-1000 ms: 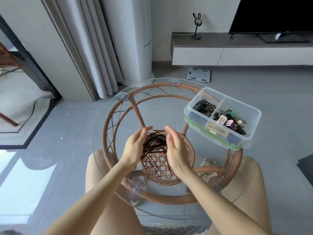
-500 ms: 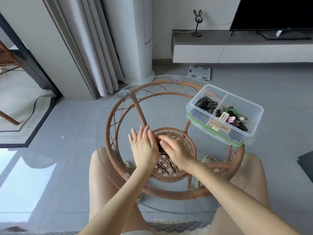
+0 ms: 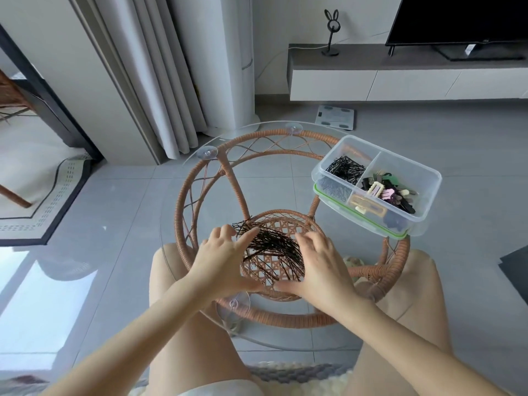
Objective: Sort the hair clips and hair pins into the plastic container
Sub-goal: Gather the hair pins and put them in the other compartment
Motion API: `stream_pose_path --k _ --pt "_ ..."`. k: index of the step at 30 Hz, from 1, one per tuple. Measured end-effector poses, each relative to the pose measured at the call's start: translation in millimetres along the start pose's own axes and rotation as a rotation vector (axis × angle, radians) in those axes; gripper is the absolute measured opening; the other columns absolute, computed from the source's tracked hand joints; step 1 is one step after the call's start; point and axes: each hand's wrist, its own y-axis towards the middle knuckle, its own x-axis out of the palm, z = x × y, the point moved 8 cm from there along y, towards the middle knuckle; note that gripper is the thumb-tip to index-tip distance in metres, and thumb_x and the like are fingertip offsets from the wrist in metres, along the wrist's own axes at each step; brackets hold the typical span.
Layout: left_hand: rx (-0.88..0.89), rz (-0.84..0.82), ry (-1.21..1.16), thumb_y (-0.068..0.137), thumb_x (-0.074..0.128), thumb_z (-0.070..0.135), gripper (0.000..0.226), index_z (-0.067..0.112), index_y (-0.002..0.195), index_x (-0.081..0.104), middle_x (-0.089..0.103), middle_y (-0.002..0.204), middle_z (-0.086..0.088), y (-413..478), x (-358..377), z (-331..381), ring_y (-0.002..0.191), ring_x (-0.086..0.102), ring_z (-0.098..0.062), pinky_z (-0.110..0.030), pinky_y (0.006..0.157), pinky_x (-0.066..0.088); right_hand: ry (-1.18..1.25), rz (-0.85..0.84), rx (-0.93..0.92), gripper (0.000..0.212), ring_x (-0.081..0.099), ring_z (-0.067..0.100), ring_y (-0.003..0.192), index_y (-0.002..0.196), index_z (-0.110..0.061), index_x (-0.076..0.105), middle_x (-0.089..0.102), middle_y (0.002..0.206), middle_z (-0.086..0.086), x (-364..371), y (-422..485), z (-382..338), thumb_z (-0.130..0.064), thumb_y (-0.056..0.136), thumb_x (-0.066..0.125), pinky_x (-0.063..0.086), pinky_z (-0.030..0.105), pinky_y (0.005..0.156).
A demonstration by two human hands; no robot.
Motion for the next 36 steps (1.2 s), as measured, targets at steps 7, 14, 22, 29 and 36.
stream_pose_path --k 7,14,22,29,36 --pt "0.103 0.045 -0.054 0.068 0.074 0.047 0.087 0.018 0.140 0.033 0.050 0.124 -0.006 26 -13 23 0.115 0.047 -0.023 -0.031 0.096 0.041 0.036 -0.047 -0.004 0.054 0.055 0.028 0.108 0.120 -0.004 0.052 0.058 0.117 0.014 -1 32 -12 -0.041 0.082 0.063 0.045 0.033 0.088" --pt "0.191 0.102 -0.134 0.087 0.060 0.025 0.028 0.012 0.112 0.062 0.064 0.105 -0.004 34 -24 23 0.098 0.060 -0.022 -0.030 0.082 0.048 0.079 0.039 -0.107 0.022 0.061 0.027 0.088 0.103 0.001 0.065 0.065 0.100 0.015 -11 36 -16 -0.013 0.093 0.051 0.038 0.024 0.066" --pt "0.136 0.205 -0.355 0.088 0.059 0.020 0.025 0.011 0.110 0.069 0.072 0.104 -0.006 34 -39 -4 0.093 0.066 -0.022 -0.024 0.083 0.048 0.313 0.146 0.073 0.026 0.066 0.032 0.092 0.094 0.005 0.070 0.072 0.096 0.020 -30 36 20 -0.018 0.087 0.062 0.047 0.037 0.094" --pt "0.002 0.353 -0.522 0.084 0.065 0.014 0.016 0.006 0.095 0.074 0.075 0.083 -0.013 35 -67 -21 0.075 0.069 -0.028 -0.038 0.076 0.056 0.583 0.079 0.215 0.021 0.069 0.024 0.083 0.090 -0.002 0.074 0.075 0.090 0.013 -42 38 47 -0.020 0.083 0.066 0.052 0.029 0.076" --pt "-0.025 0.384 -0.676 0.082 0.066 0.015 0.015 0.010 0.095 0.074 0.062 0.060 0.009 44 -85 -26 0.048 0.058 0.006 -0.002 0.052 0.043 0.844 0.186 0.282 0.014 0.059 0.006 0.061 0.094 -0.008 0.073 0.069 0.070 -0.005 -83 41 64 -0.013 0.082 0.068 0.048 0.027 0.066"
